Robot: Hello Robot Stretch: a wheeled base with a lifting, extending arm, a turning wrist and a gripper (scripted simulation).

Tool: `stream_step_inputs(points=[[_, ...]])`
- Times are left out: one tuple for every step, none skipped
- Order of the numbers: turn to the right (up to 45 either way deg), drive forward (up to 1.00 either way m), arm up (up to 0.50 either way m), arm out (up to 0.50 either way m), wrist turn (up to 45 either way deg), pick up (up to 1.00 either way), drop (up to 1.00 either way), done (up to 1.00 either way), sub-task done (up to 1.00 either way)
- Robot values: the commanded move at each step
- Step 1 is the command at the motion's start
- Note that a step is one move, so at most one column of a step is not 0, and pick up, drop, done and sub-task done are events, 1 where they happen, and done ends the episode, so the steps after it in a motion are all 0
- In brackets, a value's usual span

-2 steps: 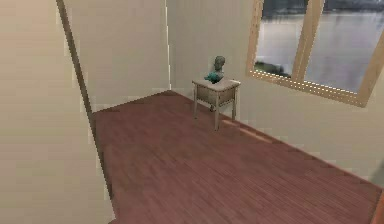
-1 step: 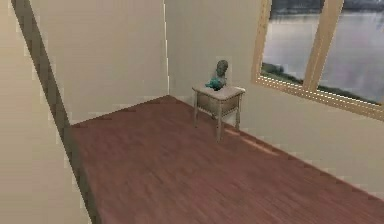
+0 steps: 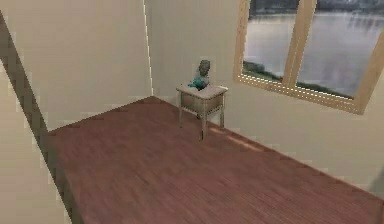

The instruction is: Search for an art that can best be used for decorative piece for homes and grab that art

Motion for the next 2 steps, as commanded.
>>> stream_step_inputs(points=[[0.0,1.0,0.0,0.0,0.0,0.0,0.0,0.0,0.0],[6.0,0.0,0.0,0.0,0.0,0.0,0.0,0.0,0.0]])
